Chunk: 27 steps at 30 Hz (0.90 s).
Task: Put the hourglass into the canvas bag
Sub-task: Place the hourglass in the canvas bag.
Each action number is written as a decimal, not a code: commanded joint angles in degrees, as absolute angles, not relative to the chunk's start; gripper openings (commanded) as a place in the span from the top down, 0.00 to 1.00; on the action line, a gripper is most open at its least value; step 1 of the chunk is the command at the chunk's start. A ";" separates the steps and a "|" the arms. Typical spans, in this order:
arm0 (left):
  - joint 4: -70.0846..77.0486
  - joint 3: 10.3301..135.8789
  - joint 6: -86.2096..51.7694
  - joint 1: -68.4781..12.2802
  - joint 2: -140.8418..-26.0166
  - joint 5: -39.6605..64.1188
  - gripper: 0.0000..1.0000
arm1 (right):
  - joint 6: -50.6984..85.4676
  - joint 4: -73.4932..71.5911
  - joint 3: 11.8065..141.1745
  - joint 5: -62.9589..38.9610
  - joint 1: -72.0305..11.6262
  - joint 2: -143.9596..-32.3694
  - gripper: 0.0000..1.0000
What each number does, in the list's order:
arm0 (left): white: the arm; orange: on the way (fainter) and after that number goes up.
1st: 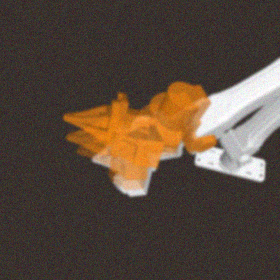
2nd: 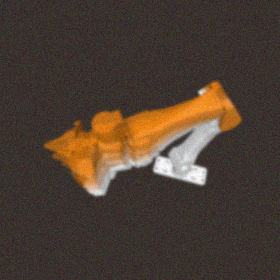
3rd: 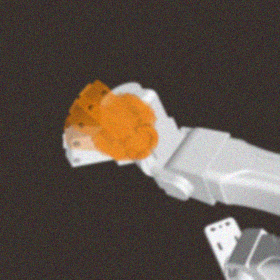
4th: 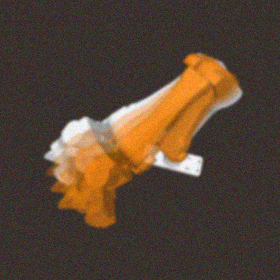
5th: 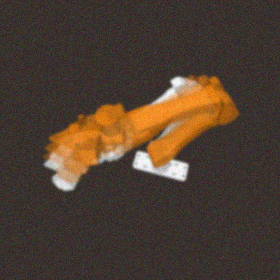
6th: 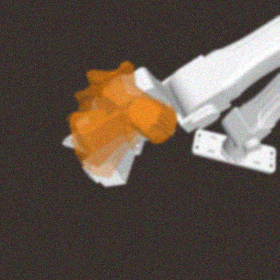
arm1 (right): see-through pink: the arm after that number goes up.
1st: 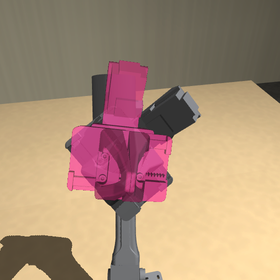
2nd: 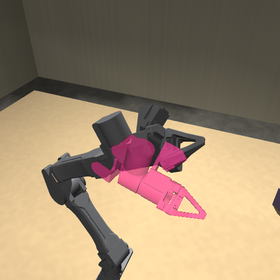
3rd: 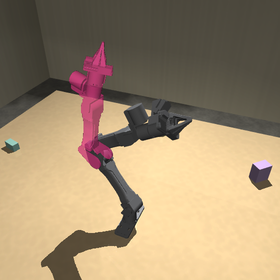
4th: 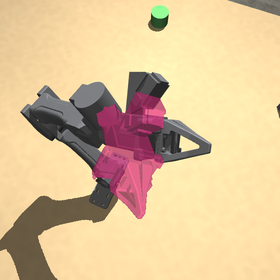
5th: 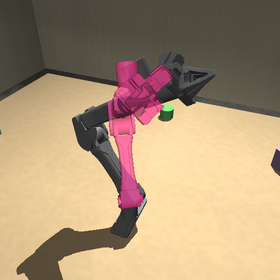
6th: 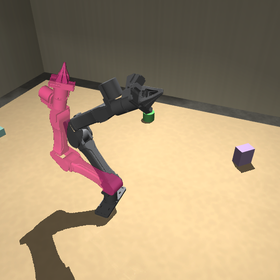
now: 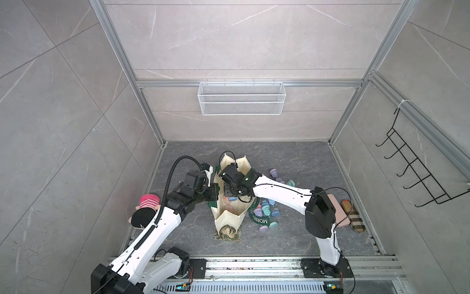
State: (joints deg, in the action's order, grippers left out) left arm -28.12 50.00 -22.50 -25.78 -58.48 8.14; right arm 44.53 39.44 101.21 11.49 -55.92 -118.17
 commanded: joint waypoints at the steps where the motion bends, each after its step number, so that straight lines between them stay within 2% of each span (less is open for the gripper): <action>1: -26.28 51.15 -21.72 -26.06 -58.03 9.74 1.00 | 46.27 40.96 102.94 11.07 -56.18 -120.69 1.00; 5: -26.19 50.99 -21.71 -26.08 -57.77 9.69 1.00 | 46.76 40.93 102.53 10.71 -56.24 -121.59 0.99; 7: -26.24 51.05 -21.76 -26.10 -57.92 9.78 1.00 | 46.78 40.52 102.00 10.55 -56.18 -121.53 0.80; 10: -26.20 51.08 -21.79 -26.07 -57.99 10.06 1.00 | 46.50 40.16 101.63 10.40 -56.25 -121.13 0.67; 20: -26.10 50.92 -21.82 -26.07 -57.65 9.99 1.00 | 46.67 40.08 100.82 11.08 -56.16 -117.86 0.46; 27: -26.10 50.98 -21.80 -26.02 -57.78 9.94 1.00 | 45.85 39.74 100.46 11.01 -56.25 -113.35 0.41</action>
State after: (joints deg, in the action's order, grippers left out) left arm -28.12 50.00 -22.52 -25.78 -58.48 8.21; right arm 46.33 39.79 100.82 10.66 -55.92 -117.78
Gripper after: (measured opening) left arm 0.054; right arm 0.586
